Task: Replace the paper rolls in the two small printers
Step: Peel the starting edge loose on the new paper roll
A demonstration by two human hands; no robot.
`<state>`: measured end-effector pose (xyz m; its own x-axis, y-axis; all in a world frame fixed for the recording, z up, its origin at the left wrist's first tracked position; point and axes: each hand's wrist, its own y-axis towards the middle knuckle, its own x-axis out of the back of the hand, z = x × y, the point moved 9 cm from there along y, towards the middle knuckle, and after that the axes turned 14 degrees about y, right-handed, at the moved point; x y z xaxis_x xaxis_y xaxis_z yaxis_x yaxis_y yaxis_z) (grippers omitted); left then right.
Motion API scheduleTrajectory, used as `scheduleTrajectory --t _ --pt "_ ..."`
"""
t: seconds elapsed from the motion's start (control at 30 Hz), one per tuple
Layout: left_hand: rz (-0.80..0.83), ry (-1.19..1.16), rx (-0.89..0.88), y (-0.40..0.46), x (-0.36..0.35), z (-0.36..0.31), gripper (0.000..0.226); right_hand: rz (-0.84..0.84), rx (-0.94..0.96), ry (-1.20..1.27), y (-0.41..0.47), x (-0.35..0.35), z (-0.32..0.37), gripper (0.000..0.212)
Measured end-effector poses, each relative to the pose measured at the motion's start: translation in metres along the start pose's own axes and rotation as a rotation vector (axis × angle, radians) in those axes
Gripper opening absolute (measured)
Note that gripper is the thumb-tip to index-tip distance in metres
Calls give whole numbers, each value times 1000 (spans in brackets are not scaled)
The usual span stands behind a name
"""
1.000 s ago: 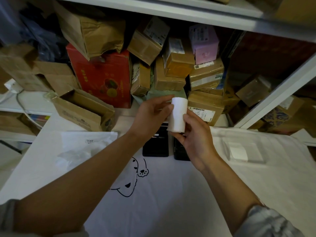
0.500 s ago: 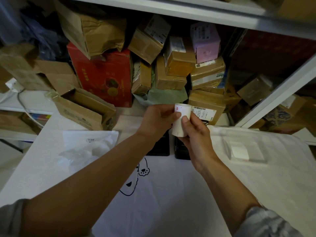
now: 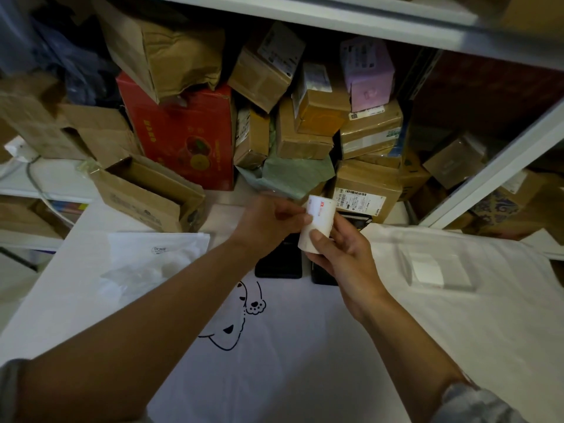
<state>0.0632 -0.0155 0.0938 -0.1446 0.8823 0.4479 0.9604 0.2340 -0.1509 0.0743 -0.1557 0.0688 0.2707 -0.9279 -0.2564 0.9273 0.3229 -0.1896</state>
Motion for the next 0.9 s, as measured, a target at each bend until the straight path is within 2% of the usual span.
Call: scheduleTrajectory --t 0.13,0.4,0.5,0.6,0.67,0.77,0.9 --pt "29 23 82 3 -6 22 31 -14 -84 31 5 2 -18 49" --pt "21 -29 185 7 -26 71 17 -64 -179 65 9 15 -64 44" --pt "39 -78 234 5 -37 93 15 -48 -156 -19 9 19 -73 46" --pt "128 -181 267 2 -50 103 15 -72 -128 -66 9 28 -77 46" --pt "215 -236 260 2 -59 102 27 -64 -116 -62 9 29 -78 46" --pt "296 -369 226 4 -68 95 35 -66 -41 -87 9 25 -70 46" --pt "267 -398 102 6 -65 86 42 -200 133 -239 10 33 -50 41"
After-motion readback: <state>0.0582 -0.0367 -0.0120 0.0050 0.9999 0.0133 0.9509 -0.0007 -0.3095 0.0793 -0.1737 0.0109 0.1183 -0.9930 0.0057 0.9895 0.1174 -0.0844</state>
